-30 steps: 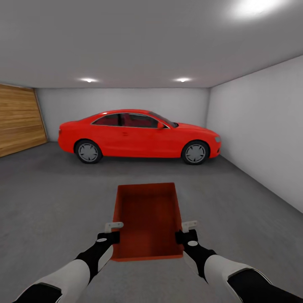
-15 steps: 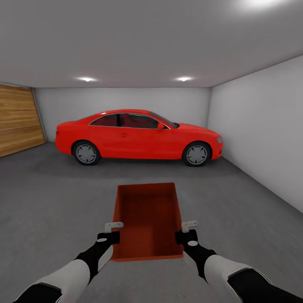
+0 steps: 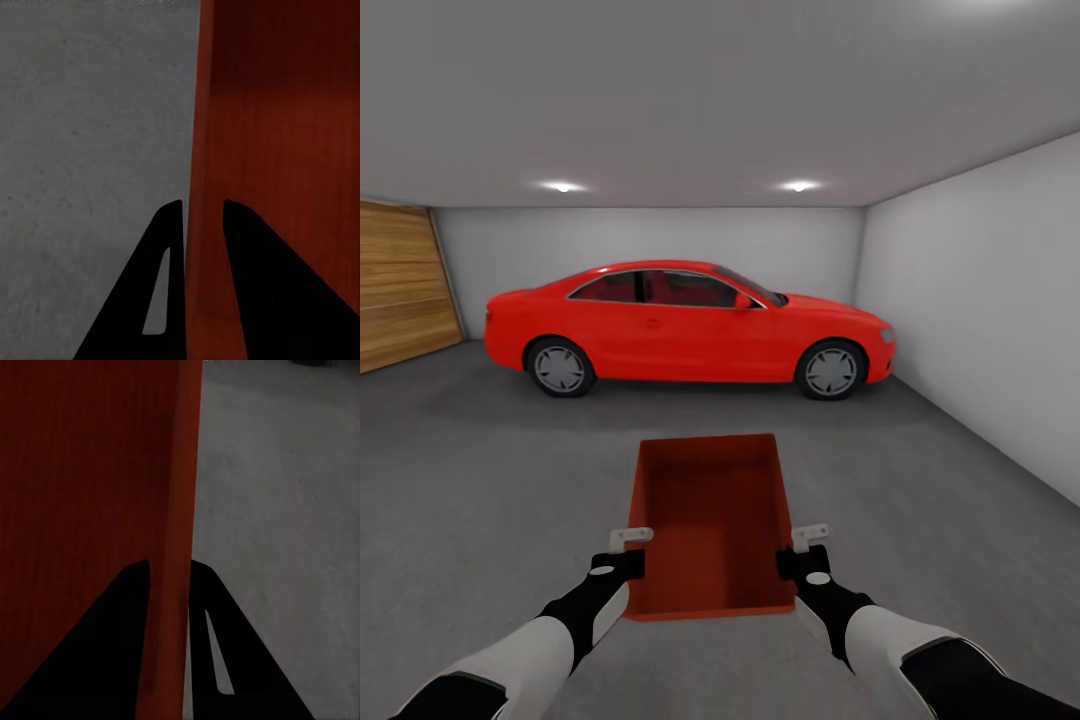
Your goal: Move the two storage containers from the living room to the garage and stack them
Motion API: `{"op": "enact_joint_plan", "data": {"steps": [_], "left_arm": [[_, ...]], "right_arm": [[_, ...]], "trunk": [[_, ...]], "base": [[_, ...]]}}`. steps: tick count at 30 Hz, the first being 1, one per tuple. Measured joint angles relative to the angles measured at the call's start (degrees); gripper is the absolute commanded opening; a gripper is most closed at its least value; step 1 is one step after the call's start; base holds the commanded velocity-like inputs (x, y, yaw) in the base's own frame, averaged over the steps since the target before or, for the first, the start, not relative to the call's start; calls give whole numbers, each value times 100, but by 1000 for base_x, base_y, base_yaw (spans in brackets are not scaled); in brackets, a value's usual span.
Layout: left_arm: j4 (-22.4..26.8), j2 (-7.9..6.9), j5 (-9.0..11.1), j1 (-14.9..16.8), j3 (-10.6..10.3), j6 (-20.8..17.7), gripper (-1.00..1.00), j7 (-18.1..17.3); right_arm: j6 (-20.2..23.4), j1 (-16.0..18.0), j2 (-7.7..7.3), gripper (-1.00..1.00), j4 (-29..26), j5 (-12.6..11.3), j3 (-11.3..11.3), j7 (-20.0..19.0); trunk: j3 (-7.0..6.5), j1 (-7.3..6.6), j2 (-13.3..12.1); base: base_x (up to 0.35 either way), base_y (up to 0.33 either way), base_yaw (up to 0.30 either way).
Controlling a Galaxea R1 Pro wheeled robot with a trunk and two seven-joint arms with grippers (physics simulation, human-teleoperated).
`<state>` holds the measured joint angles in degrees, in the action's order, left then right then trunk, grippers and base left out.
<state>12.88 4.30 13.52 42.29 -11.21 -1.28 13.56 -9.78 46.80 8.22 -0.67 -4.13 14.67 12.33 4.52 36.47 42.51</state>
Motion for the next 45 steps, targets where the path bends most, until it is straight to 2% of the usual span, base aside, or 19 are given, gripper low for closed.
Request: {"op": "enact_joint_plan", "data": {"steps": [45], "left_arm": [[6,3,0,0,2,-1,-100,5]], "right_arm": [[4,0,-3,-100,-9,-2,7,-1]], "trunk": [[0,3,-2]], "base": [[321,0,0]]}}
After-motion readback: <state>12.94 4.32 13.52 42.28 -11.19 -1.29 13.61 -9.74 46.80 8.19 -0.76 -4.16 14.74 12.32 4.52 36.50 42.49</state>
